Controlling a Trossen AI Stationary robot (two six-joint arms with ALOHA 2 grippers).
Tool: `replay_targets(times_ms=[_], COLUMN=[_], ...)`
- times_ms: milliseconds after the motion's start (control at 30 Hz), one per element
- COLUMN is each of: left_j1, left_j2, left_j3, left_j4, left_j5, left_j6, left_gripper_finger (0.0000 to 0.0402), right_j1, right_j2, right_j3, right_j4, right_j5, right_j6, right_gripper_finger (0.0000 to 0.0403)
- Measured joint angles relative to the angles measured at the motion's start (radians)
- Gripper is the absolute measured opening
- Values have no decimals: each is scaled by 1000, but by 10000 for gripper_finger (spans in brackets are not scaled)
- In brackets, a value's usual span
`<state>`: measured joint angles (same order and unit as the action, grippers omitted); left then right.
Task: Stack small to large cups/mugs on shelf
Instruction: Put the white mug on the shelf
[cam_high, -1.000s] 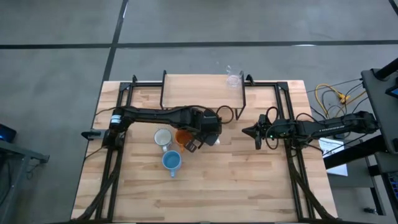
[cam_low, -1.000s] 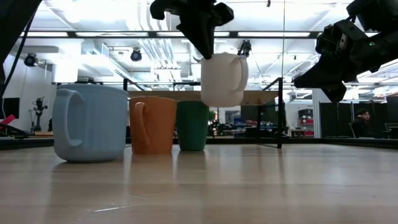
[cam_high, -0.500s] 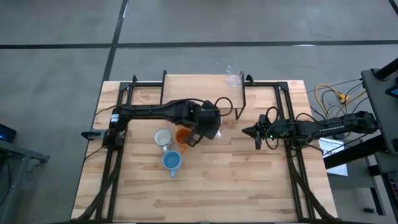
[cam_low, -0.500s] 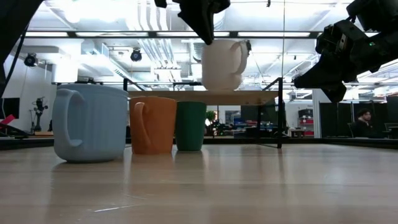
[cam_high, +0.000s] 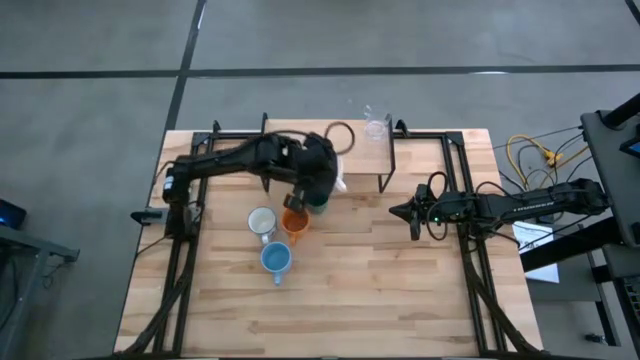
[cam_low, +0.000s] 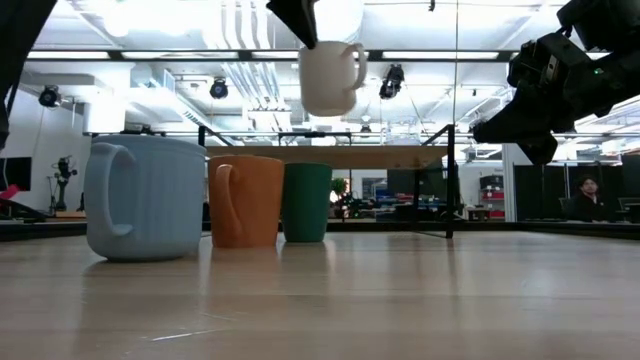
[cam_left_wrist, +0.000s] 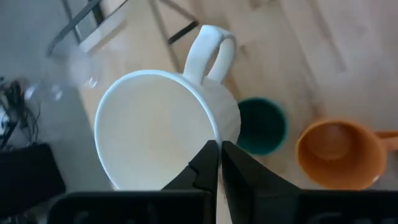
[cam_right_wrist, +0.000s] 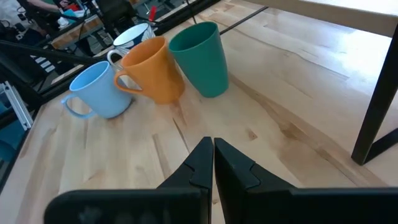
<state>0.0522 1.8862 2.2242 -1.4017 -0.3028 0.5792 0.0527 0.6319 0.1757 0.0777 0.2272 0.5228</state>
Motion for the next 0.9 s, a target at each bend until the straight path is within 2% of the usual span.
replay_targets(times_ms=[367,900], left_j1=[112,277], left_j2=[-35,-36], left_j3=[-5,-5], left_j4=[-122,-127], left_j5=[20,41], left_j6=[-2,2], left_gripper_finger=[0,0], right_j1=[1,1], right_j2=[11,11], right_j3=[0,0], right_j4=[2,2], right_j5=[-3,-2], right_j6=[1,1], right_gripper_finger=[8,8])
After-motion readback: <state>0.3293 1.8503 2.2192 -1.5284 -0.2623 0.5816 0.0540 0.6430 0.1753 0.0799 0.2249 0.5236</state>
